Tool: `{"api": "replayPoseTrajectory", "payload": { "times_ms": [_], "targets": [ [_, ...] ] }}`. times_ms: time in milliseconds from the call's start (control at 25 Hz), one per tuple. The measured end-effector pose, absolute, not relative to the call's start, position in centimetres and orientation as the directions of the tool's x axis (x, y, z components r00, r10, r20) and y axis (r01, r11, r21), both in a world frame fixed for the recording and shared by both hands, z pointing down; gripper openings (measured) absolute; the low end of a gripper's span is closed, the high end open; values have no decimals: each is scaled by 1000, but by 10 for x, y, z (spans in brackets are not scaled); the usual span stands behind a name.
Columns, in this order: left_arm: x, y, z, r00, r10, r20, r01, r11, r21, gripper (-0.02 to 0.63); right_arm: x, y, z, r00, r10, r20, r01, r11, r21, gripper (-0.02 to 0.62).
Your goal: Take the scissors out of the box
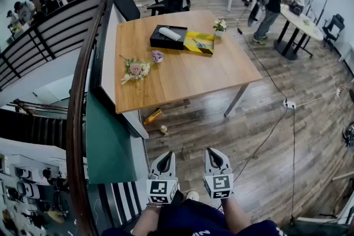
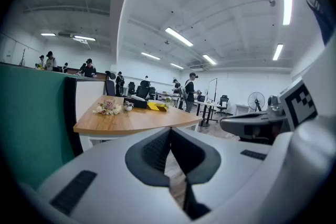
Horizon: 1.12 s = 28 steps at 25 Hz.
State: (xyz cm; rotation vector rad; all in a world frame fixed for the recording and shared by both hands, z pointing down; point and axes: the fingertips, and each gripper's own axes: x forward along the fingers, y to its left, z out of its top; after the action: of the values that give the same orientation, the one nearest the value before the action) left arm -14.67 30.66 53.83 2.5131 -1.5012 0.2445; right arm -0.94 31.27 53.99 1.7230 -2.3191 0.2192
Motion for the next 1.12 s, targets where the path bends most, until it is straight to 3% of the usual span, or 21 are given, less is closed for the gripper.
{"api": "replayPoseTrajectory", "payload": {
  "times_ms": [720, 800, 840, 960, 1120],
  "targets": [
    [-151, 311, 526, 512, -834, 208, -859, -498, 115, 8, -7, 319, 536, -259, -930, 261, -964, 266, -11, 16],
    [-147, 309, 527, 543, -814, 208, -840, -524, 141, 92, -12, 317, 537, -298, -917, 263, -953, 301, -32, 194],
    [-146, 308, 528, 556, -805, 207, -831, -537, 147, 170, -15, 315, 536, -313, -914, 260, -949, 314, -36, 233],
    [-146, 302, 528, 578, -789, 209, -816, -560, 144, 283, -21, 310, 532, -326, -912, 249, -944, 330, -27, 306],
    [-146, 292, 525, 590, -780, 209, -807, -572, 146, 319, -21, 303, 526, -306, -921, 242, -949, 315, -5, 313]
  ]
}}
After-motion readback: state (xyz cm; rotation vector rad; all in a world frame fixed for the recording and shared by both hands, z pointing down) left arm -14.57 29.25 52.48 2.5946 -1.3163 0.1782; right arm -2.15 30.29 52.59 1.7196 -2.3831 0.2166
